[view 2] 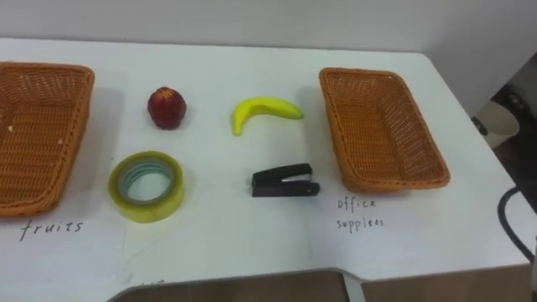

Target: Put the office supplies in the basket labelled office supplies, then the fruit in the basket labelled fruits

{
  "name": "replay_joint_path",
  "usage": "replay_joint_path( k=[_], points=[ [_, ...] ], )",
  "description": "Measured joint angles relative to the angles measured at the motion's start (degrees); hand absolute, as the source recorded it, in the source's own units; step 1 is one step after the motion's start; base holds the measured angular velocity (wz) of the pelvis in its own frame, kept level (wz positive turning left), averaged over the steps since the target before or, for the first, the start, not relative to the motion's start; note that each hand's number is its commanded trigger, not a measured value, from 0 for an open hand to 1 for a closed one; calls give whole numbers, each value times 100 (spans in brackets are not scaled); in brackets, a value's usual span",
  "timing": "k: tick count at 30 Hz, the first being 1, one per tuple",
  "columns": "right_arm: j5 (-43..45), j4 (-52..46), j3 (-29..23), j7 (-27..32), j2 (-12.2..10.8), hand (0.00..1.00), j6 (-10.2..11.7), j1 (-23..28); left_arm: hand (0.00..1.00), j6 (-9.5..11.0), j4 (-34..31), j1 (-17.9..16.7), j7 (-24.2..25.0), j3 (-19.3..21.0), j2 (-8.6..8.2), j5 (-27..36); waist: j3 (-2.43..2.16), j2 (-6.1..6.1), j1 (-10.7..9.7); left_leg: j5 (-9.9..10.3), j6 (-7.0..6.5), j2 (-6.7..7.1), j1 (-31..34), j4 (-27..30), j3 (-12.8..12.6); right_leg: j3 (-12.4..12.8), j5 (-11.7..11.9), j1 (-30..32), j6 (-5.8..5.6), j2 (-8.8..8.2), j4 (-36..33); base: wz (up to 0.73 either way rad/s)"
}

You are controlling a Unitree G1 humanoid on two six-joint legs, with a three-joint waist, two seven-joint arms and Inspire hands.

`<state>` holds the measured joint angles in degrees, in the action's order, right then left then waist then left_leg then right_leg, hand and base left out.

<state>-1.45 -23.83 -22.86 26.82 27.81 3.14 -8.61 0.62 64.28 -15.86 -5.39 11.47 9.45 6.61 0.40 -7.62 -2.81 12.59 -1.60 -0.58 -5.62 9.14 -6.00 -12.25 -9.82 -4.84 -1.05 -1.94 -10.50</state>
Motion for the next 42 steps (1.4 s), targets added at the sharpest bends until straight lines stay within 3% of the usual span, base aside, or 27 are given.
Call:
replay_joint_path(
  k=[5, 10, 15, 20, 25, 30, 39, 42],
  points=[
    [5, 0, 418, -436, 98, 0, -1, -128, 0, 0, -1, 30, 107, -57, 53, 6, 1, 3, 54, 0, 0, -1, 9, 6, 25, -22, 1, -9, 2, -2, 2, 3],
    [14, 0, 510, -840, 98, 0, -25, -137, 0, -1, 22, 114, 166, -56, 55, 11, -5, 11, 170, -1, 0, 6, 23, 13, 44, -27, 2, -5, 3, -5, 2, 0],
    [543, 2, 840, -1331, 96, 0, -153, -137, 0, -17, 48, 138, 367, -57, 53, 4, -45, 74, 302, -1, -1, 16, 31, 32, 25, -25, 2, -2, 3, -14, 10, 0],
    [1136, 56, 1401, -1643, 90, 0, -284, -137, 0, -45, 10, 159, 365, -277, 71, 2, -44, 107, 354, -5, 1, 18, 39, 51, 119, -57, 2, -24, 3, -14, 9, 5],
    [1131, 76, 1718, -1980, 82, 0, -400, -130, 0, -64, -14, 272, 351, -356, 121, -56, -46, 71, 456, -7, 6, 10, 85, 68, 183, -73, 2, -22, 3, -7, 10, 8],
    [1078, 266, 2181, -2364, 24, 0, -391, -79, 0, -72, -14, 320, 329, -617, 268, -189, -28, 47, 509, -7, 7, 26, 91, 91, 210, -47, 5, -80, 8, -7, 87, 3],
    [1239, 563, 2347, -2837, -64, 0, -396, 72, 0, -71, -15, 511, 311, -623, 251, -234, 21, 111, 622, -7, 7, 23, 101, 48, 232, -39, 5, -62, 8, 1, 88, 0],
    [1334, 570, 2361, -2885, -64, 0, -397, 72, 0, -71, -15, 564, 313, -624, 236, -234, 18, 124, 650, -7, 7, 25, 107, 35, 231, -33, 5, -53, 8, 1, 88, 1]
  ],
)
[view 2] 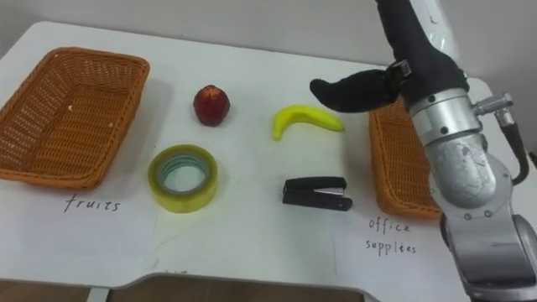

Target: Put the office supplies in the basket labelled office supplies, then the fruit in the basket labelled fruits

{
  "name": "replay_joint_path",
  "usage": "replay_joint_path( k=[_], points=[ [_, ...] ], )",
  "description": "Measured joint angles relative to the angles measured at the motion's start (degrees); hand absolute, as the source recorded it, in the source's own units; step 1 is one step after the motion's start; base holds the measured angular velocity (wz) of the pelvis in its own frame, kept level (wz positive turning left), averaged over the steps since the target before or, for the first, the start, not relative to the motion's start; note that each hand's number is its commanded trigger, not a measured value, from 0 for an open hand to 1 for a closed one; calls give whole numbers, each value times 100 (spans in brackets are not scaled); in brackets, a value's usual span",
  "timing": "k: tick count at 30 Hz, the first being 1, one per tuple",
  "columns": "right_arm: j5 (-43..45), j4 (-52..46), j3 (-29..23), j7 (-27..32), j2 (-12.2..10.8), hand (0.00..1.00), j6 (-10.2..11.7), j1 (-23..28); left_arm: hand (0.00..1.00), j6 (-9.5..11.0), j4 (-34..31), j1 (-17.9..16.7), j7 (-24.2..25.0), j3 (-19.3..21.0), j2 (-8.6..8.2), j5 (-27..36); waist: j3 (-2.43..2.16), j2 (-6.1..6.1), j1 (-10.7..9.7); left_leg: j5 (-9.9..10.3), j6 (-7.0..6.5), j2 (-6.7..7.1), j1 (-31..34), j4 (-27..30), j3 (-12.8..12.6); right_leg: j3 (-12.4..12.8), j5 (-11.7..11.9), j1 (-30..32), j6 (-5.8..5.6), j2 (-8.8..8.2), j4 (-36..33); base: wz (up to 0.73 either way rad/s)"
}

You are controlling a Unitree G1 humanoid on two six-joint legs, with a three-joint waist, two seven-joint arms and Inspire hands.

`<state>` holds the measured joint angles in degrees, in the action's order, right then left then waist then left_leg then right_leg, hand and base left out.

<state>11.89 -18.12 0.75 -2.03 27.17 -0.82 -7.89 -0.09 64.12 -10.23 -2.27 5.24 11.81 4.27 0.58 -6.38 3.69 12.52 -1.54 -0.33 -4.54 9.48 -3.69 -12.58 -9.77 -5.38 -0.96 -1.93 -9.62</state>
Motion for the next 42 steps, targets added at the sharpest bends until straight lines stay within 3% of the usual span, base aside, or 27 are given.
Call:
replay_joint_path(
  k=[8, 15, 20, 24, 31, 36, 42],
  points=[
    [47, 177, 259, -311, -40, 0, -73, 262, 0, -2, 3, 8, 0, -11, -5, 42, -37, -34, 119, -2, 1, 6, -11, 6, 1, -2, 0, 23, 0, -10, 9, -1],
    [206, 558, 320, -728, -297, 0, -260, 353, 0, -15, -14, -3, 37, -201, -4, 83, -16, 0, 126, -2, 0, 6, -1, 20, 3, -37, 0, -13, 0, -32, 8, 0],
    [223, 910, 321, -1187, -530, 0, -503, 361, 0, -99, -144, 2, 66, -202, -15, 181, -22, 7, 129, -1, -2, 4, 1, 12, 28, -38, 0, -13, 0, -36, 3, 0],
    [223, 920, 321, -1519, -630, 0, -553, 361, 0, -120, -237, -5, 77, -202, -28, 178, -46, 19, 129, -3, -3, 15, 0, 23, 26, -38, 0, -17, 0, -29, 0, 0],
    [431, 1010, 438, -1831, -646, 0, -566, 359, 0, -126, -400, -54, 65, -219, -31, 183, -43, 21, 142, -5, -3, 11, -10, 30, 27, -15, 0, -23, 0, -32, 6, 0],
    [603, 1436, 714, -2161, -645, 0, -794, 360, 0, -128, -462, -36, 45, -335, 13, 191, -18, -31, 147, -6, -6, 12, 4, 10, 26, -28, 0, 0, 0, -42, 4, 0],
    [870, 1522, 713, -2341, -643, 0, -875, 359, 0, -155, -443, 49, 88, -341, 42, 191, -8, -70, 159, -8, -9, 24, 71, 6, 24, -15, 1, 70, -1, -30, 1, 0]
  ],
)
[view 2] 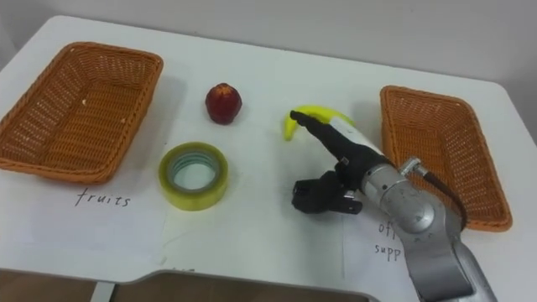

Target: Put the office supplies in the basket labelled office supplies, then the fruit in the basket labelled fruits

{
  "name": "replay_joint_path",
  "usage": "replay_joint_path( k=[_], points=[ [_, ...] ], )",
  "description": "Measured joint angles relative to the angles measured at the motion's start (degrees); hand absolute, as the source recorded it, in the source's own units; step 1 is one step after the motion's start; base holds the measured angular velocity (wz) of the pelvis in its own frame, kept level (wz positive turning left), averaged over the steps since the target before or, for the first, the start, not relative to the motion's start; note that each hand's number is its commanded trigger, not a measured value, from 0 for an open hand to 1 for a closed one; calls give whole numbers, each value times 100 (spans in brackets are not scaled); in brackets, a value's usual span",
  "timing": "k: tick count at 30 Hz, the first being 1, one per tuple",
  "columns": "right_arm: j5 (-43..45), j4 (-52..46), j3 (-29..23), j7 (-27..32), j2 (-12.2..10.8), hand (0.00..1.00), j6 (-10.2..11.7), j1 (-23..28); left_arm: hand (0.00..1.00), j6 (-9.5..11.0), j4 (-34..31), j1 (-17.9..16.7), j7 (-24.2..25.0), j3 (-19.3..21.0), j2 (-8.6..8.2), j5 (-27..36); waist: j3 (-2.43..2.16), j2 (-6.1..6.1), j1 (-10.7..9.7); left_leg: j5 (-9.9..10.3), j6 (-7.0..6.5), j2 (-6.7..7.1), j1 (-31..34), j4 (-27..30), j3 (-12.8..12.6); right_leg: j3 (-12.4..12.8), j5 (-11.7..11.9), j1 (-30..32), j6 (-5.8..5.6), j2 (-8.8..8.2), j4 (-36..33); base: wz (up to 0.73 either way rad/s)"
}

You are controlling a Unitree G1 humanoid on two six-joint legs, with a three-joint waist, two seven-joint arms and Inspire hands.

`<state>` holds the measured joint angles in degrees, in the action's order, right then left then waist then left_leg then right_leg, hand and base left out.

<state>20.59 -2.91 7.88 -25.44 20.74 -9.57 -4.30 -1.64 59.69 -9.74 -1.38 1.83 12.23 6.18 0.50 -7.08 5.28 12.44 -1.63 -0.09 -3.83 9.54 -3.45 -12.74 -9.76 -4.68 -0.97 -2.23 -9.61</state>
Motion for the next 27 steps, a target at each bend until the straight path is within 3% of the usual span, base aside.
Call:
replay_joint_path(
  k=[11, 14, 21, 27],
  points=[
    [10, 292, 1, -358, 1, 0, -65, 0, 0, -98, -1, 46, 110, 22, 24, 103, -20, -46, 56, -1, 1, -8, -9, 5, 35, 160, 0, -26, 0, 4, 101, 1],
    [22, 455, 2, -537, 1, 0, -159, 0, 0, -98, -1, 62, 121, 24, 25, 102, -12, -55, 113, -1, 1, -7, -6, 6, 35, 161, 0, -27, 0, 4, 101, 0],
    [186, 472, 2, -770, 2, 0, -179, -1, 0, -141, 0, 72, 178, 34, 28, 95, 20, -51, 134, 0, 1, -7, -73, -4, 35, 160, 0, -120, 0, 15, 100, 0],
    [259, 462, 1, -895, 2, 0, -181, -5, 0, -211, -1, 79, 198, 51, 47, 85, 21, -50, 141, 1, 2, -2, -75, -10, 35, 159, 0, -117, 0, 32, 97, 0]
  ],
)
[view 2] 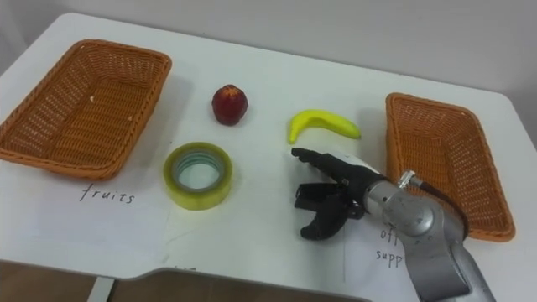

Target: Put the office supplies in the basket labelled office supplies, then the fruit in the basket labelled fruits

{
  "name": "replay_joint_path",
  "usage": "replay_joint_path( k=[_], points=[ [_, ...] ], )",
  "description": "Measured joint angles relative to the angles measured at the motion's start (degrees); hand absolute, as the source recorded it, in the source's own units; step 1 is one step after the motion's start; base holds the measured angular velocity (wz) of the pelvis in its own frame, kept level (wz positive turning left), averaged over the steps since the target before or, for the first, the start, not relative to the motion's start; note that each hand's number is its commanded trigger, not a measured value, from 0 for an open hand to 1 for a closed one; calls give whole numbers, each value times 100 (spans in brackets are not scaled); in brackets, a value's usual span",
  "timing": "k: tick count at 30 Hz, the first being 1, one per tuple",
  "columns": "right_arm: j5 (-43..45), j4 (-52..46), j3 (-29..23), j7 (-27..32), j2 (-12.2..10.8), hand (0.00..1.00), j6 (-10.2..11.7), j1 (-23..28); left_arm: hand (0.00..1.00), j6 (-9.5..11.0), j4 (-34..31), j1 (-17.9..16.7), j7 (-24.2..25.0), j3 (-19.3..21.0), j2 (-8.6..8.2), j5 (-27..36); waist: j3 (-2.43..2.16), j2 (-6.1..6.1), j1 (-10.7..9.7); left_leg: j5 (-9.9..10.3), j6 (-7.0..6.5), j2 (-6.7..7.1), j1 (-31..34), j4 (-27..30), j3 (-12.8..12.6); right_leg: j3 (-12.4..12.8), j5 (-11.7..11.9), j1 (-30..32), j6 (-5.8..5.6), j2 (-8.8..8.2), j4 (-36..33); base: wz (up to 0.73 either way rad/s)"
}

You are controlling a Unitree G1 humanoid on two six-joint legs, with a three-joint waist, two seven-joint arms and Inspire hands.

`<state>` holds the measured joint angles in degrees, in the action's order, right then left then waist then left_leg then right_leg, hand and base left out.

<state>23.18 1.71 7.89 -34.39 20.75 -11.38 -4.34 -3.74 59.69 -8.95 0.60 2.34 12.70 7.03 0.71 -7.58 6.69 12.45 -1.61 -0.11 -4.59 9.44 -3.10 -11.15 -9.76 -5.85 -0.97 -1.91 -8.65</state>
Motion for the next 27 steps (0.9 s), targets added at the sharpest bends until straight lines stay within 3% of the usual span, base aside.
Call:
replay_joint_path(
  k=[12, 20, 27],
  points=[
    [335, -31, -9, -150, 0, 0, 6, -21, 0, -76, -4, 2, 137, 208, -17, -222, -8, 19, 3, 0, 0, -3, -1, 1, -3, -2, 0, 9, 0, -4, 0, 0],
    [644, -69, -18, -244, 1, 0, 3, -22, 0, -132, -16, 9, 116, 211, -70, -438, -53, 86, 1, 0, 1, 1, -9, 5, -5, 13, 0, 15, 0, -2, -5, 0],
    [752, -93, -77, -337, 7, 0, -5, -25, 0, -132, -13, 10, 116, 243, -70, -440, -71, 55, -6, 0, 0, -3, 25, 1, -9, 16, 0, 37, 0, -6, -9, 0]
  ],
)
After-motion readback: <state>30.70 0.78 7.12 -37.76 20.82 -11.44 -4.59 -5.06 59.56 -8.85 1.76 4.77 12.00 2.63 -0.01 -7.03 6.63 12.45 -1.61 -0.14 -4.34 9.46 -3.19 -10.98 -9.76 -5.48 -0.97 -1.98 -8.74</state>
